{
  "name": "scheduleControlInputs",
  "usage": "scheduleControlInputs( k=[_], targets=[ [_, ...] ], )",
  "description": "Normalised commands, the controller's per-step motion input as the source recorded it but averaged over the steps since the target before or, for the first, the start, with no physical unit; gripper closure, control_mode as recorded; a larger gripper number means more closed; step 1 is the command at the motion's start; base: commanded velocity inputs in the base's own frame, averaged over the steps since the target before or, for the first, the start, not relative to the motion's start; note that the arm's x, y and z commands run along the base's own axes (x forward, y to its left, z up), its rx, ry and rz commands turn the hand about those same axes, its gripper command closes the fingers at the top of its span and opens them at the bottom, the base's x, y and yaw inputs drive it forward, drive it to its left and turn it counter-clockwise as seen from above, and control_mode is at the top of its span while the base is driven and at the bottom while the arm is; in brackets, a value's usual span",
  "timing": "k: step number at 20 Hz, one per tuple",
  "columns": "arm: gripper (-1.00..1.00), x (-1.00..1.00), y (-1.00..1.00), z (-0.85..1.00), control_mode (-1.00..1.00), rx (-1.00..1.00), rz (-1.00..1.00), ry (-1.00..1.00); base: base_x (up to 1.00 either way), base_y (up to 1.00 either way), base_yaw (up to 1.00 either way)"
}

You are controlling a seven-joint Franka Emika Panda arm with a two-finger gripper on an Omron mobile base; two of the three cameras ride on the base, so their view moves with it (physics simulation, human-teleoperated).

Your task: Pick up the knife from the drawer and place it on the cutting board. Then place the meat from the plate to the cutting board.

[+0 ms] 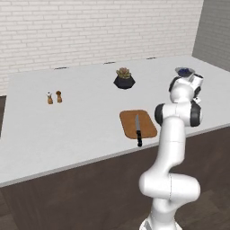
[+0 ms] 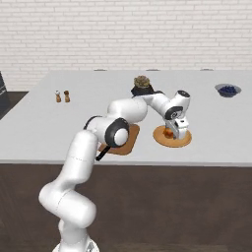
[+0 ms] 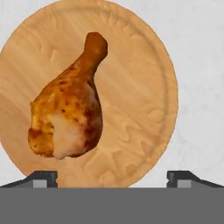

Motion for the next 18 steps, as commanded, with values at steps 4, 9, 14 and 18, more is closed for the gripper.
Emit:
scheduleControlInputs(
  k=[4, 9, 14, 18],
  targets=[
    [-1.00, 0.34, 0.00, -0.39, -1.00, 0.00, -0.22, 0.00, 0.00, 0.00, 0.00],
    [-1.00, 0.43, 0.00, -0.14, -1.00, 0.00, -0.19, -0.10, 0.00, 0.00, 0.00],
    [-1.00, 0.36, 0.00, -0.25, -1.00, 0.00, -0.14, -0.15, 0.00, 0.00, 0.00],
    [1.00, 0.03, 0.01, -0.85, -1.00, -0.01, -0.09, -0.06, 0.00, 0.00, 0.00]
  ],
)
